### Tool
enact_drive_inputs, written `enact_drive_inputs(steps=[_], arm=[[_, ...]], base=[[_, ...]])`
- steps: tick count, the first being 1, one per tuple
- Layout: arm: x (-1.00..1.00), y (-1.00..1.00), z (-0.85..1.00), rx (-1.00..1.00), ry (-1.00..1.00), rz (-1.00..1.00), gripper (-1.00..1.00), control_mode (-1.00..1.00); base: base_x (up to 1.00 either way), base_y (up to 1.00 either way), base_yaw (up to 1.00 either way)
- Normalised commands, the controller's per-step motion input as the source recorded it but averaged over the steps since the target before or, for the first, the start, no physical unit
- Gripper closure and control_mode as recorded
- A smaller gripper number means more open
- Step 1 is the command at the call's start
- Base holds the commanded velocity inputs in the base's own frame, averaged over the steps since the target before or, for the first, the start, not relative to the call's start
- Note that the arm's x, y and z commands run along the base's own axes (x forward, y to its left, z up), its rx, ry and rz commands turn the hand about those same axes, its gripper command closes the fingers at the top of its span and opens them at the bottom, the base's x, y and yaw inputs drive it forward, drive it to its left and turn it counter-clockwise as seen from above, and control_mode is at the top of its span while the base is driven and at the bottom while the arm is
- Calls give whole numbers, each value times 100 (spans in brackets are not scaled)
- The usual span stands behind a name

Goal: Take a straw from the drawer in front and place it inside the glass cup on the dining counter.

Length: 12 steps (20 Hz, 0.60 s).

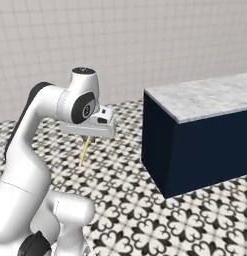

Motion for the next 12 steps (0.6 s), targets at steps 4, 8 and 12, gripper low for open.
enact_drive_inputs(steps=[4, 8, 12], arm=[[0, 0, 0, 0, 0, 0, 100, 100], [0, 0, 0, 0, 0, 0, 100, 100], [0, 0, 0, 0, 0, 0, 100, 100]], base=[[55, 100, -36], [56, 100, -36], [59, 100, -37]])
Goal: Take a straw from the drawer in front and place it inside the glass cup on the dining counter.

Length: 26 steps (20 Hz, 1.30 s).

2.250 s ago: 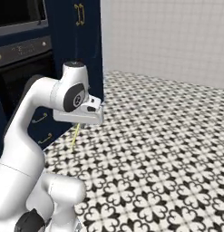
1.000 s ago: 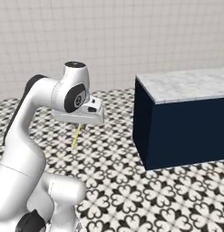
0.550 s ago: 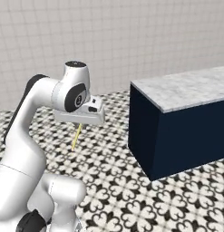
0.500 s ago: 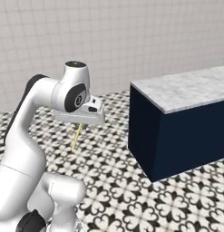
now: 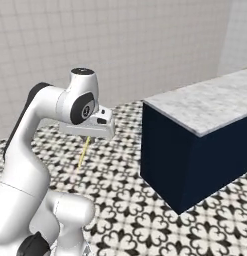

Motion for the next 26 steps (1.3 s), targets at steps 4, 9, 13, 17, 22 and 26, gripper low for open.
enact_drive_inputs(steps=[4, 9, 13, 17, 22, 26], arm=[[0, 0, 0, 0, 0, 0, 100, 100], [0, 0, 0, 0, 0, 0, 100, 100], [0, 0, 0, 0, 0, 0, 100, 100], [0, 0, 0, 0, 0, 0, 100, 100], [0, 0, 0, 0, 0, 0, 100, 100], [0, 0, 0, 0, 0, 0, 100, 100]], base=[[60, 100, -37], [57, 100, -37], [55, 100, -38], [54, 100, -39], [60, 100, -39], [62, 100, -40]])
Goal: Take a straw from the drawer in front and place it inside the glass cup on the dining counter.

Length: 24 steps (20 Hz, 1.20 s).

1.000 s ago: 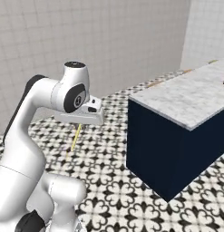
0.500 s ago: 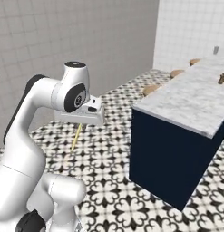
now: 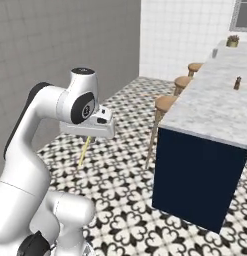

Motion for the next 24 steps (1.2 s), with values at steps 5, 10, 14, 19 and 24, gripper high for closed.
enact_drive_inputs(steps=[5, 10, 14, 19, 24], arm=[[0, 0, 0, 0, 0, 0, 100, 100], [0, 0, 0, 0, 0, 0, 100, 100], [0, 0, 0, 0, 0, 0, 100, 100], [0, 0, 0, 0, 0, 0, 100, 100], [0, 0, 0, 0, 0, 0, 100, 100]], base=[[66, 100, -40], [76, 100, -39], [97, 99, -36], [100, 97, -35], [100, 95, -35]])
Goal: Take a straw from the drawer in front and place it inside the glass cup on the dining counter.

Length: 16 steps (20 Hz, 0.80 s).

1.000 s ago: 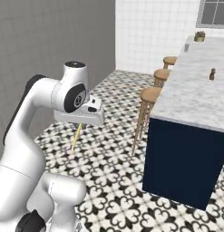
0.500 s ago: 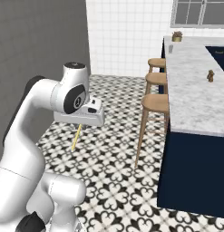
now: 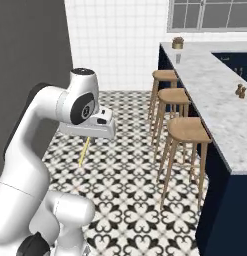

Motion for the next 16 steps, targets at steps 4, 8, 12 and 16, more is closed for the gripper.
enact_drive_inputs(steps=[4, 8, 12, 16], arm=[[0, 0, 0, 0, 0, 0, 100, 100], [0, 0, 0, 0, 0, 0, 100, 100], [0, 0, 0, 0, 0, 0, 100, 100], [0, 0, 0, 0, 0, 0, 100, 100]], base=[[100, 87, -35], [100, 84, -35], [100, 88, -36], [98, 90, -36]])
